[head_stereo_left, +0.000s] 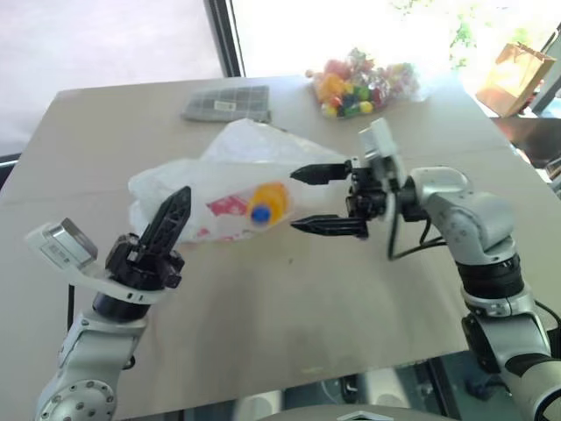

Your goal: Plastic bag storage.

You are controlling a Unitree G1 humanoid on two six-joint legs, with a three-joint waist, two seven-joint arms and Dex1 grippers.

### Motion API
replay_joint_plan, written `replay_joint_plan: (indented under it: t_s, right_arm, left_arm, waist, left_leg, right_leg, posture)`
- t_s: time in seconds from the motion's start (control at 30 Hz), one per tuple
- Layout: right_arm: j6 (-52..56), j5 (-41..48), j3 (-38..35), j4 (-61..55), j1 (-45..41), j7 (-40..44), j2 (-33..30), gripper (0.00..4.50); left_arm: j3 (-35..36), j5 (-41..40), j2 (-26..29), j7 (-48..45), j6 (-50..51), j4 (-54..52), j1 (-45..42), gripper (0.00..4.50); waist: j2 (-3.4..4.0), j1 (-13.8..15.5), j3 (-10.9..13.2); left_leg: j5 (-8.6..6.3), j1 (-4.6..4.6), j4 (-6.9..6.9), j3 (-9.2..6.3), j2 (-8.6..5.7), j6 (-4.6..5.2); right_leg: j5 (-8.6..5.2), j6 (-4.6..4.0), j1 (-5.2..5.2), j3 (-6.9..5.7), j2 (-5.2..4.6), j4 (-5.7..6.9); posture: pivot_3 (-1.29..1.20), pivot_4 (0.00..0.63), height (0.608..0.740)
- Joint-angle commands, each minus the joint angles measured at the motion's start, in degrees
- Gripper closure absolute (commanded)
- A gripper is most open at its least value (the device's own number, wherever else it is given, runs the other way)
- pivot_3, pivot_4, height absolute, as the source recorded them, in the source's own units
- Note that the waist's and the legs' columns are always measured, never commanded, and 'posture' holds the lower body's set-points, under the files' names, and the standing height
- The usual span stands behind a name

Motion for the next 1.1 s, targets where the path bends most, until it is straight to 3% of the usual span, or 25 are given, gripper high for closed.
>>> replay_joint_plan:
  t_s: [0.03,0.13,0.27,0.47,0.6,0.73,0.87,0.97,1.1]
  right_arm:
    - [0.23,8.52,-6.94,-2.57,-1.44,-6.83,4.37,0.06]
    - [-0.79,8.76,-9.02,-1.52,-2.36,-13.14,6.96,0.06]
    - [-0.57,8.45,-8.84,-2.06,-1.50,-15.79,5.94,0.06]
    - [-0.46,-2.84,-3.23,-0.11,3.97,-15.99,-6.26,0.06]
    - [4.05,-3.45,-0.54,-3.57,9.16,-17.45,-9.92,0.06]
    - [8.85,-3.66,1.33,-5.46,11.46,-21.12,-9.53,0.06]
    - [11.18,-6.18,1.76,-2.07,11.20,-28.19,-5.32,0.06]
    - [11.85,-5.29,-0.04,-1.10,10.74,-28.39,-4.78,0.88]
    - [13.06,-2.89,-0.48,-2.58,11.57,-24.75,-7.10,2.93]
  left_arm:
    - [-0.35,-0.08,-0.17,0.07,0.05,-0.41,-0.79,4.50]
    - [-0.98,0.15,-0.42,0.27,0.27,-0.18,-1.49,4.50]
    - [-1.60,0.35,-0.51,0.42,0.50,0.07,-2.03,4.50]
    - [-0.31,-0.47,0.16,0.51,0.93,0.29,-1.75,4.50]
    - [0.21,-0.75,0.47,0.41,1.22,0.41,-1.34,4.50]
    - [0.28,-0.88,0.49,0.44,1.33,0.34,-1.25,4.50]
    - [-0.19,-0.67,0.43,0.58,1.52,0.14,-1.39,4.50]
    - [-0.02,-0.94,0.68,0.76,1.74,0.05,-1.48,4.50]
    - [0.94,-1.84,1.51,1.25,2.07,0.47,-2.12,4.50]
  waist:
    - [-0.01,0.06,-0.01]
    - [-0.01,0.20,-0.01]
    - [-0.04,0.28,-0.02]
    - [-0.13,0.43,-0.08]
    - [-0.11,0.03,-0.07]
    - [-0.12,0.09,-0.07]
    - [-0.16,0.23,-0.10]
    - [-0.16,0.37,-0.10]
    - [-0.16,0.43,-0.10]
  left_leg:
    - [0.00,0.00,0.00,-0.01,0.01,0.00]
    - [0.00,-0.03,0.00,-0.02,0.01,0.00]
    - [0.00,-0.06,0.00,0.00,-0.01,0.00]
    - [0.00,-0.06,0.01,-0.01,-0.03,0.00]
    - [0.00,-0.03,-0.01,0.01,-0.01,0.00]
    - [0.00,-0.02,0.00,-0.03,0.01,0.00]
    - [0.00,-0.02,0.05,-0.01,0.01,0.00]
    - [0.00,-0.06,0.04,-0.01,0.01,0.00]
    - [0.00,-0.10,0.04,-0.02,0.00,0.01]
  right_leg:
    - [0.00,0.00,0.00,0.00,0.02,0.00]
    - [0.00,0.00,-0.01,0.00,0.03,0.00]
    - [0.01,0.01,0.00,0.01,0.00,-0.03]
    - [0.01,0.00,0.01,-0.01,-0.02,-0.06]
    - [0.00,0.00,-0.03,0.08,0.04,-0.02]
    - [0.00,0.00,-0.02,0.07,0.07,-0.02]
    - [0.00,0.00,-0.01,0.07,0.06,-0.02]
    - [0.00,0.00,-0.02,0.07,0.06,-0.04]
    - [0.01,0.01,-0.02,0.05,0.05,-0.11]
  posture:
    - [0.00,0.150,0.740]
    - [0.00,0.150,0.740]
    - [0.00,0.150,0.740]
    - [0.00,0.150,0.740]
    - [0.00,0.150,0.740]
    - [0.00,0.150,0.740]
    - [0.00,0.150,0.740]
    - [0.00,0.150,0.740]
    - [0.00,0.150,0.740]
